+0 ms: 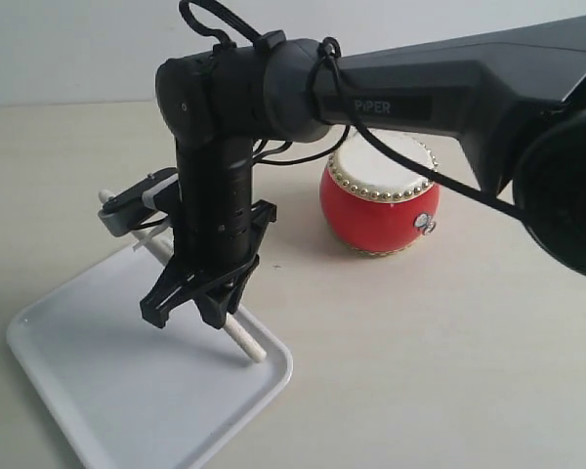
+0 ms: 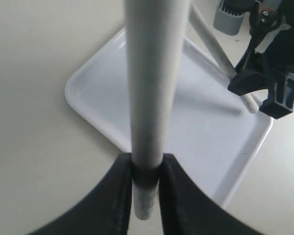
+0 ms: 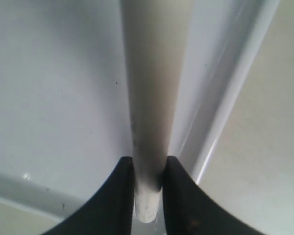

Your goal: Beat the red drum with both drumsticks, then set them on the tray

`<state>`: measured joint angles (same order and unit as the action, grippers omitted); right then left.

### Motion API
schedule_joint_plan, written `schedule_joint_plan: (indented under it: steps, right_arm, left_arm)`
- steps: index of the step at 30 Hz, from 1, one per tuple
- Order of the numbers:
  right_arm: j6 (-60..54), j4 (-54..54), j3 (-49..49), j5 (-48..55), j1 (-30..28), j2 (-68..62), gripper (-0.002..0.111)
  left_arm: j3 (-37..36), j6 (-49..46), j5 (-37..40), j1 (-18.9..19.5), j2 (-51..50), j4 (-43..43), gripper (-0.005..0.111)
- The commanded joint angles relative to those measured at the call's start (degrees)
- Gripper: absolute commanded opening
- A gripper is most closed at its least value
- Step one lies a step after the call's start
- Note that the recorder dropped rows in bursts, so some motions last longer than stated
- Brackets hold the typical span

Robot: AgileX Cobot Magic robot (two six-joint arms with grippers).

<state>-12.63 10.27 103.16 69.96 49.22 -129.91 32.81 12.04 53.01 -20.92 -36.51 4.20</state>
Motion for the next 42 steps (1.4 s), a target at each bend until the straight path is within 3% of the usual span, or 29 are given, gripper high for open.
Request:
schedule_joint_plan:
  steps: [1,28,34,42]
  right_arm:
    - [-1.22,-0.78,0.59,0.0,0.25,3.14,0.0]
    - [-1.59,-0.92,0.59,0.0,1.4,-0.14,0.0]
    - [-1.59,-0.38,0.59,0.0,1.4,-0.14,0.014]
    - [-1.59,-0.38,0.59,0.0,1.4,-0.14,0.015]
  left_arm:
    - [-0.29,0.24,-1.55,0.26,0.39,-0.06,0.0]
    - [-0.29,0.24,-4.41,0.26,0.39,-0.06,0.0]
    - [-0.29,0.24,-5.48,0.26,0.39,-0.06,0.0]
    - [-0.29,-0.01,-5.48,0.26,0.39,-0.06,0.0]
